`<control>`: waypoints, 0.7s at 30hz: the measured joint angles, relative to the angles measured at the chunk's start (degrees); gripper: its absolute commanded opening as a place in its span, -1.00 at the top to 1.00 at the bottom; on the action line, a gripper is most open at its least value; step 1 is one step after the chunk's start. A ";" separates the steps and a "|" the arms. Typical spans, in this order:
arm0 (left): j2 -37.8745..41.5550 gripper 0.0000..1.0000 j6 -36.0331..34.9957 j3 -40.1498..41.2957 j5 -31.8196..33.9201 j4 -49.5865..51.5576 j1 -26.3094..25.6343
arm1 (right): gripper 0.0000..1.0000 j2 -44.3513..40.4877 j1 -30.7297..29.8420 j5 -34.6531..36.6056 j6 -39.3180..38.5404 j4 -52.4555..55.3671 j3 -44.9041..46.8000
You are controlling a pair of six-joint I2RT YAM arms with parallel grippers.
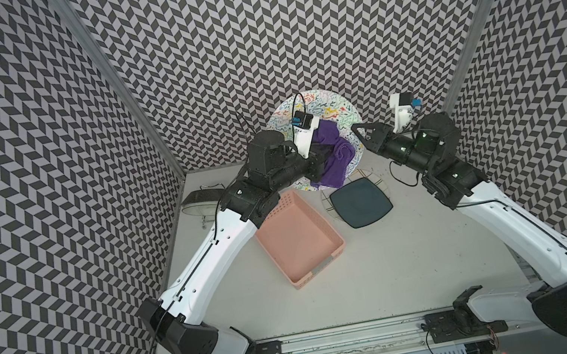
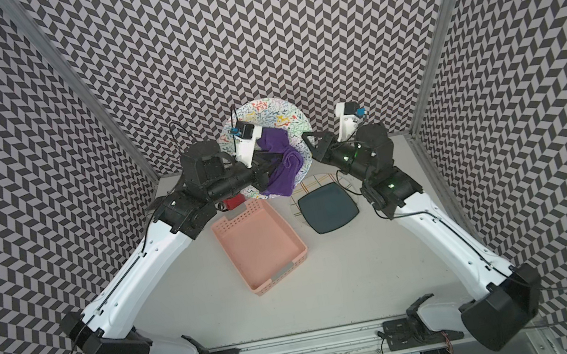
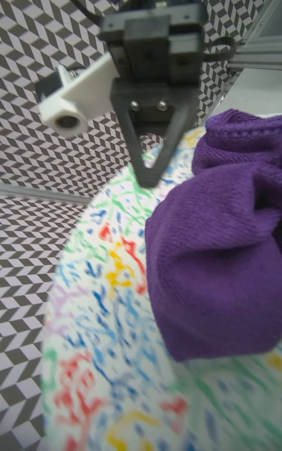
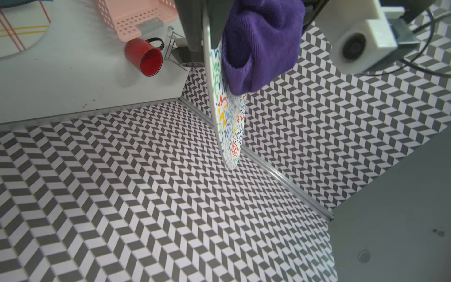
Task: Wipe the wet plate dry
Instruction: Wipe the plate with towel.
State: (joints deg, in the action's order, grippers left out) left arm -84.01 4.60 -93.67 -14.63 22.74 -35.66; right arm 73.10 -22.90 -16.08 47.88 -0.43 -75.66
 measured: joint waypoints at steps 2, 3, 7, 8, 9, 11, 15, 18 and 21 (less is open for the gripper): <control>1.11 1.00 0.61 0.96 -0.17 1.05 4.11 | 1.00 0.00 0.90 0.00 -0.46 -0.04 -0.42; 1.57 1.00 0.85 1.03 -0.07 1.55 6.40 | 1.00 0.00 0.74 -0.02 -0.76 -0.04 -0.55; 1.77 1.00 1.03 -1.01 1.60 2.32 9.77 | 1.00 0.02 -3.87 0.72 -1.66 0.00 -0.55; 1.36 1.00 0.94 -2.14 2.14 2.19 8.15 | 1.00 0.11 -4.87 0.79 -1.77 0.02 -0.55; 0.79 1.00 0.79 -3.43 2.56 1.92 5.88 | 1.00 0.33 -5.64 0.76 -1.75 0.02 -0.57; -0.57 1.00 0.61 -5.64 2.84 1.20 1.11 | 1.00 1.25 -6.12 -0.02 -1.18 -0.28 -1.16; -2.03 1.00 0.68 -6.62 2.05 0.31 -2.32 | 1.00 3.19 -5.31 -1.51 -1.09 -0.52 -4.09; -2.47 1.00 2.21 -8.92 1.46 1.27 2.89 | 1.00 3.21 -5.53 -1.49 -3.21 -0.07 -4.17; -4.98 1.00 2.47 -15.30 5.57 3.45 6.99 | 1.00 2.64 -7.98 -1.38 -5.84 0.92 -3.32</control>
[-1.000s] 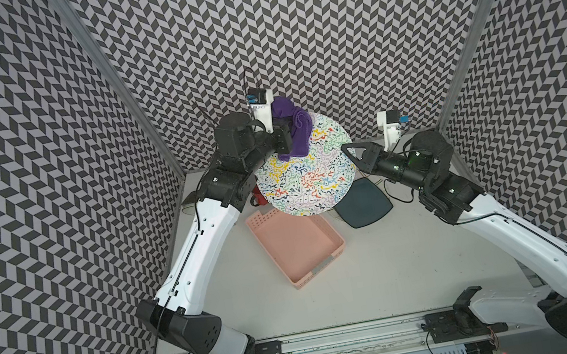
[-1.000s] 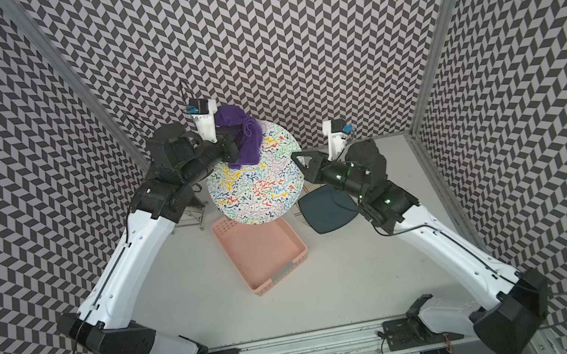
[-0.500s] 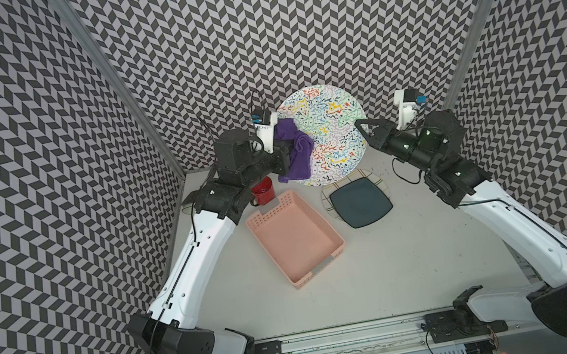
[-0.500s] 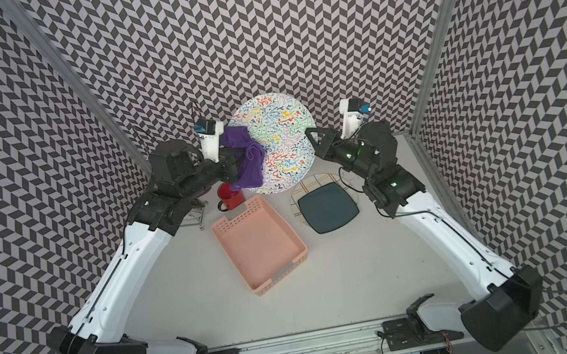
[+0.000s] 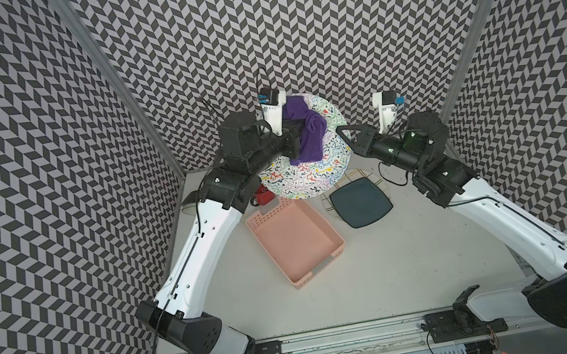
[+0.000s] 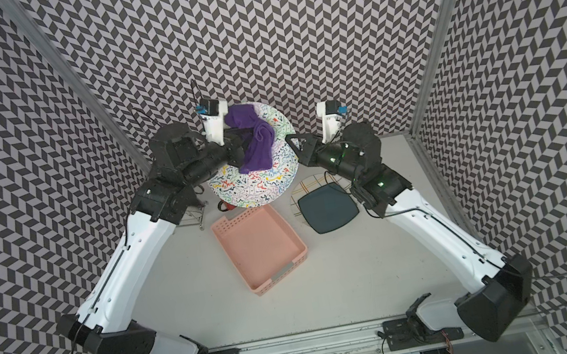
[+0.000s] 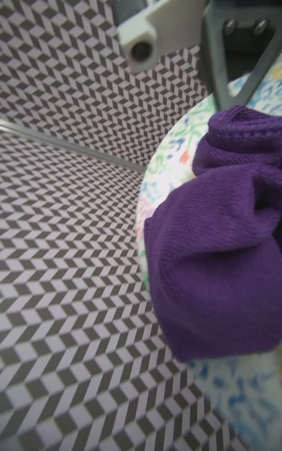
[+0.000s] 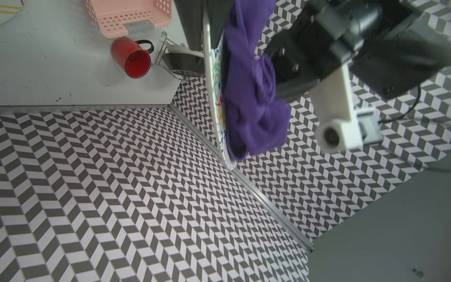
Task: Wipe the wet plate dry
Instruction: Wipe the plate with towel.
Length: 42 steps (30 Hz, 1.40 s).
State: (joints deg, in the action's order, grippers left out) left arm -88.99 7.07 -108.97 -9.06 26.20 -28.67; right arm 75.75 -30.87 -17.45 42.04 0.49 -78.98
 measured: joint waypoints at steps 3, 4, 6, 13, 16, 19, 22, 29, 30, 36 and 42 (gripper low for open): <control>-1.22 1.00 0.00 -2.64 2.95 1.51 0.24 | 1.00 -2.10 -1.75 0.59 -0.55 0.79 3.13; -1.27 1.00 0.04 -2.54 3.56 2.19 -0.07 | 1.00 -2.71 -1.73 0.96 -0.61 1.29 3.63; -1.36 1.00 0.15 -1.31 4.15 2.12 -0.52 | 1.00 -3.45 -0.87 1.40 -0.46 2.84 3.76; 2.93 1.00 8.04 11.43 -1.22 -0.46 7.78 | 1.00 -3.85 8.79 -0.15 4.09 2.08 4.07; 6.64 1.00 15.02 18.38 -6.19 -3.98 13.60 | 1.00 -4.70 11.76 -1.22 7.08 -1.86 5.66; 10.97 1.00 26.16 27.32 -13.99 -12.26 19.28 | 1.00 -6.60 12.68 -4.04 11.96 -9.90 8.87; 12.55 1.00 40.35 35.08 -22.16 -26.25 21.94 | 1.00 -7.43 12.68 -7.15 16.98 -18.12 11.47; 7.50 1.00 74.90 41.55 -31.63 -66.95 17.92 | 1.00 -5.29 9.70 -10.51 21.55 -23.37 12.02; 6.86 1.00 78.79 41.55 -31.65 -72.00 17.00 | 1.00 -4.85 9.05 -10.56 21.90 -23.45 12.04; 4.20 1.00 94.84 41.62 -27.91 -91.62 8.50 | 1.00 -1.68 6.88 -11.15 24.72 -29.00 10.01; 3.91 1.00 100.35 41.81 -25.94 -97.24 1.75 | 1.00 0.87 10.84 -11.39 29.22 -35.28 4.28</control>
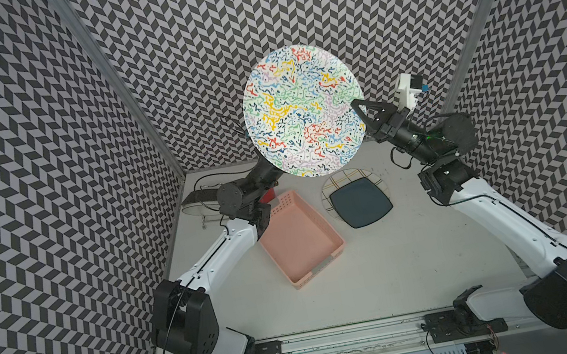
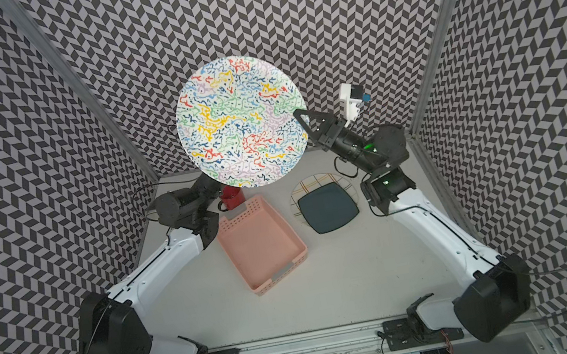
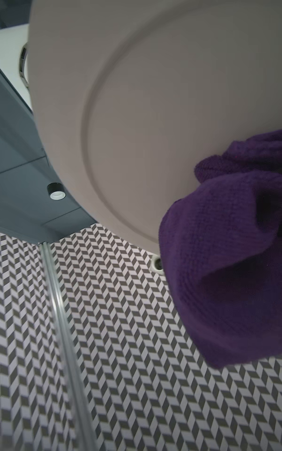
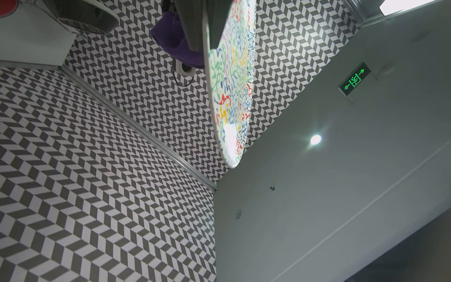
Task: Wipe the wet plate dry
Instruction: Wipe the plate with towel.
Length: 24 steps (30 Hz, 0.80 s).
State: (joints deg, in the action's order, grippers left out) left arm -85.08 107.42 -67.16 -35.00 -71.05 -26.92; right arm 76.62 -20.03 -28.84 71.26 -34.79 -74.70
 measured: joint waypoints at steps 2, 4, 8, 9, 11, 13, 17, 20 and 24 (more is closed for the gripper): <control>0.00 1.00 2.14 -0.02 0.35 -2.75 1.97 | 1.00 -0.13 1.53 0.20 0.39 -0.70 -0.07; 0.00 1.00 4.44 -0.04 1.60 -5.49 5.01 | 1.00 -0.24 2.03 0.20 0.42 -0.70 0.59; 0.00 1.00 7.58 -0.04 5.51 -9.40 7.93 | 1.00 -2.51 -0.22 0.17 1.03 -0.50 6.51; -0.11 1.00 7.91 -0.04 6.05 -9.97 7.58 | 1.00 -3.21 -1.42 0.50 1.44 -0.76 8.11; -0.46 1.00 8.11 -0.15 7.34 -10.67 6.38 | 1.00 -4.35 -4.09 1.68 1.99 -1.77 10.27; -1.20 1.00 8.00 -0.92 8.13 -11.02 4.48 | 1.00 -4.57 -6.10 2.32 2.23 -3.08 10.64; -2.75 1.00 6.78 -3.48 8.31 -10.60 -1.18 | 1.00 -2.99 -7.65 2.47 2.62 -6.64 8.57; -2.51 1.00 4.24 -3.21 7.37 -9.14 -4.70 | 1.00 0.15 -5.97 2.67 2.73 -7.30 1.86; 0.81 1.00 0.31 0.94 5.51 -5.66 -5.62 | 1.00 1.53 -1.11 3.19 3.61 -6.84 -1.40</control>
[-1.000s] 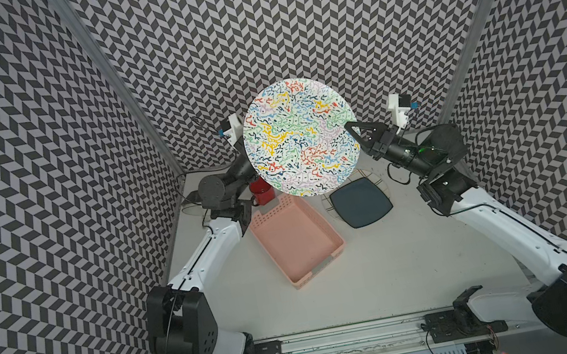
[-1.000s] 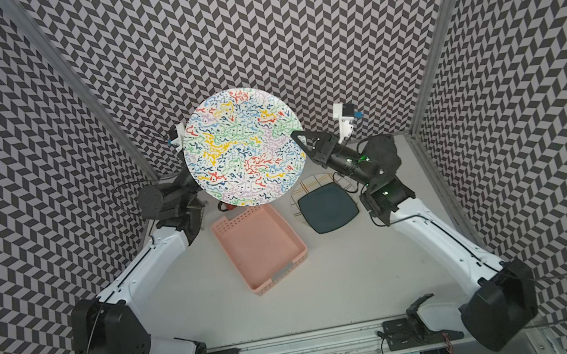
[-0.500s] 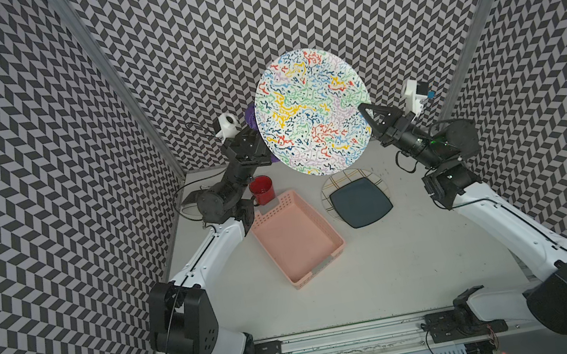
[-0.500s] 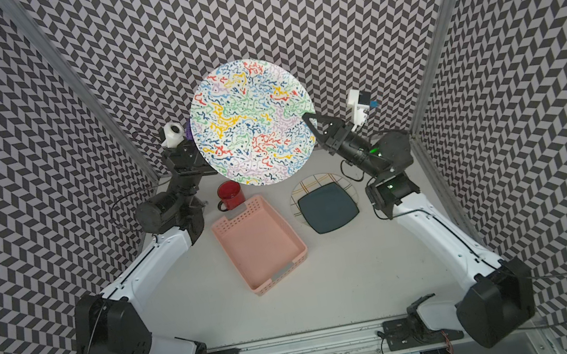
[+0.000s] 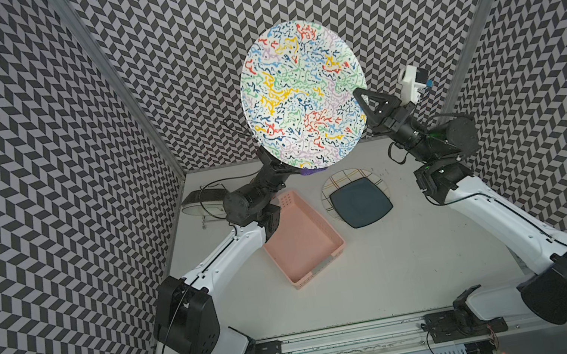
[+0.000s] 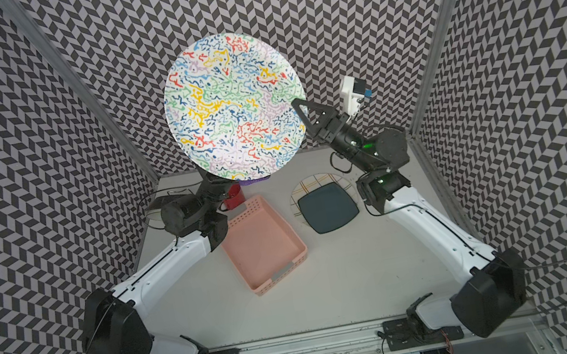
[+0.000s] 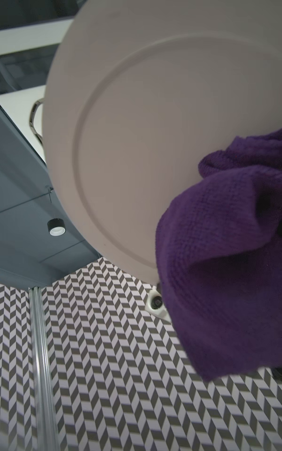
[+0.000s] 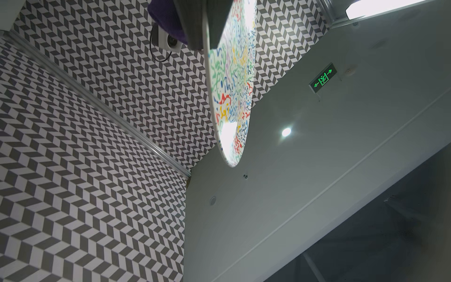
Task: Wipe the wet plate dry
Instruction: Wipe the plate with towel.
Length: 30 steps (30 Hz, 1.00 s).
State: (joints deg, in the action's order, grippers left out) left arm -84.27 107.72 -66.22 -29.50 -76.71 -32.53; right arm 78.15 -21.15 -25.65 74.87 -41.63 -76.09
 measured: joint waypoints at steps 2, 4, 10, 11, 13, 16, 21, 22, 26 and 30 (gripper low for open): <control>2.78 1.00 -3.06 2.69 -0.85 3.67 1.01 | 1.00 -0.09 3.39 -0.68 0.44 1.25 0.02; 6.03 1.00 -6.71 5.05 -2.19 8.17 2.25 | 1.00 -0.37 6.82 -0.57 0.46 3.28 0.26; 17.22 1.00 -30.58 1.75 -4.15 36.15 2.51 | 1.00 -2.14 14.40 2.47 -6.19 17.18 1.31; 17.88 1.00 -36.00 -1.14 -3.17 42.45 1.92 | 1.00 -2.40 14.16 2.60 -7.54 19.08 1.68; 17.94 1.00 -46.29 -6.84 -0.02 53.51 0.85 | 1.00 -3.28 12.57 2.75 -9.90 21.68 3.08; 15.82 1.00 -59.04 -12.76 5.99 66.82 -0.02 | 1.00 -4.66 9.14 2.97 -12.81 24.65 4.72; 7.39 1.00 -72.48 -18.97 15.43 82.71 1.57 | 1.00 -6.99 4.61 2.93 -17.49 27.89 5.20; 5.97 1.00 -73.96 -19.32 16.04 84.46 2.45 | 1.00 -7.58 3.96 3.65 -19.63 29.22 5.22; 3.15 1.00 -78.58 -22.03 17.92 90.95 6.95 | 1.00 -9.55 0.98 7.08 -26.56 35.17 7.87; 1.01 1.00 -84.19 -27.06 16.98 94.05 7.10 | 1.00 -10.99 -5.64 8.31 -29.75 38.69 10.38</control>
State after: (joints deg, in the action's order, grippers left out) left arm -83.26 23.53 -93.27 -12.51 17.34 -25.43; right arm 67.16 -26.79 -17.34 45.12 -2.94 -65.71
